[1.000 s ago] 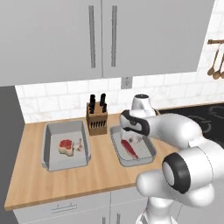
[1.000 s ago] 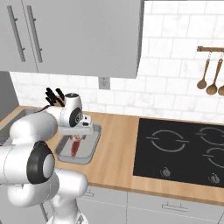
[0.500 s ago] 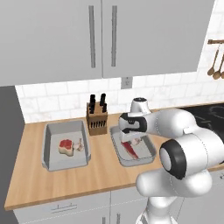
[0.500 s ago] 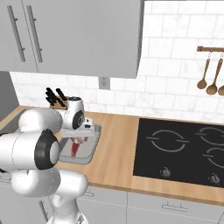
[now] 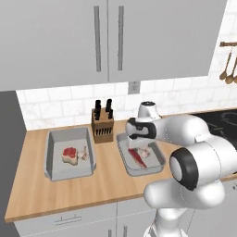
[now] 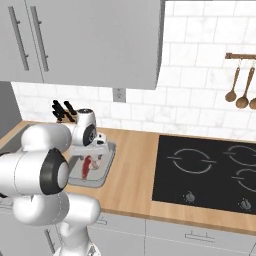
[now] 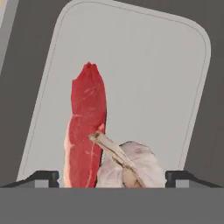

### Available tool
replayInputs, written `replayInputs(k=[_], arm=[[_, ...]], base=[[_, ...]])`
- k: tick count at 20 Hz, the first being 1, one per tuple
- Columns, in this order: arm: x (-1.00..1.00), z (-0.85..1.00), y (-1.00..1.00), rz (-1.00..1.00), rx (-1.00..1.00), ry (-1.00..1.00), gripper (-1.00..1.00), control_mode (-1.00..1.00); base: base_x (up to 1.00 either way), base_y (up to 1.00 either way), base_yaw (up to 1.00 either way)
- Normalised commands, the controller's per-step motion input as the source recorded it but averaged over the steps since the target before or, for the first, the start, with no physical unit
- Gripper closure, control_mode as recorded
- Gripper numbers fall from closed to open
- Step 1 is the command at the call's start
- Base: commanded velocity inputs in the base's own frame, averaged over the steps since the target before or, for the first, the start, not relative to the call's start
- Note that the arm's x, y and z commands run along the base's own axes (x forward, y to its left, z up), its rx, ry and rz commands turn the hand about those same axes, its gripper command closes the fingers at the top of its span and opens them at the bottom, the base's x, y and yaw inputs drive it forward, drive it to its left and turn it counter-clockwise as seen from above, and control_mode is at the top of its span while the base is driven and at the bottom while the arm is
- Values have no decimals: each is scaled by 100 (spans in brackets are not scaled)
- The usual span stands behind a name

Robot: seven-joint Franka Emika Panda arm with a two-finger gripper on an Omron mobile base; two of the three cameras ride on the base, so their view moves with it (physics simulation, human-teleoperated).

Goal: Place one garlic and one steak in each tupperware on the nearby counter, to pack two identical lunches.

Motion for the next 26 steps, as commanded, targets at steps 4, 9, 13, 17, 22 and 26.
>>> replayInputs(k=[4, 9, 13, 17, 22, 26], arm=[[-51, 40, 0, 0, 0, -1, -100, -100], [-100, 22, 0, -6, 0, 0, -100, -100], [-98, 31, 0, -10, 0, 0, -100, -100], [-89, 55, -3, -17, 3, -1, -100, -100], [-36, 92, 0, -14, 0, -1, -100, -100], [-40, 61, 0, -22, 0, 0, -100, -100]], base=[[0, 0, 0], [0, 0, 0], [0, 0, 0], [0, 0, 0], [0, 0, 0], [0, 0, 0]])
